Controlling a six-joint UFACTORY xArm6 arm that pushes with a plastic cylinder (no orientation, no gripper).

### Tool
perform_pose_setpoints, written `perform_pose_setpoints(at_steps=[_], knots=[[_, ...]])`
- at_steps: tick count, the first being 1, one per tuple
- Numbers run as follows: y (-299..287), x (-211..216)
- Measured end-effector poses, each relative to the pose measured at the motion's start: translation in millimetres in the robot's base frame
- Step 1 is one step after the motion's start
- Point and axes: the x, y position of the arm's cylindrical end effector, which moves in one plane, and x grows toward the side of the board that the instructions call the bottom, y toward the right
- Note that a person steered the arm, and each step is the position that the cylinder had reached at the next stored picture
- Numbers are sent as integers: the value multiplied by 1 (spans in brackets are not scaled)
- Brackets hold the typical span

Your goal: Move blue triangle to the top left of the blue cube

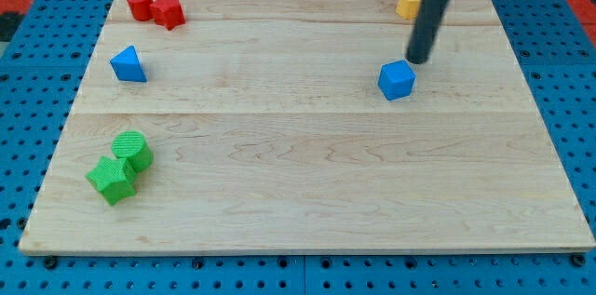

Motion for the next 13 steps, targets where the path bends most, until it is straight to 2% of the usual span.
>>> perform_pose_setpoints(at_steps=[1,2,3,4,5,6,7,8,9,10,12,13], knots=[[-54,4],[14,44],[25,37],[-108,30],[-206,111],[-320,96],[-376,41],[-398,16],[-385,-6],[-286,-18],[-69,41],[-77,45]])
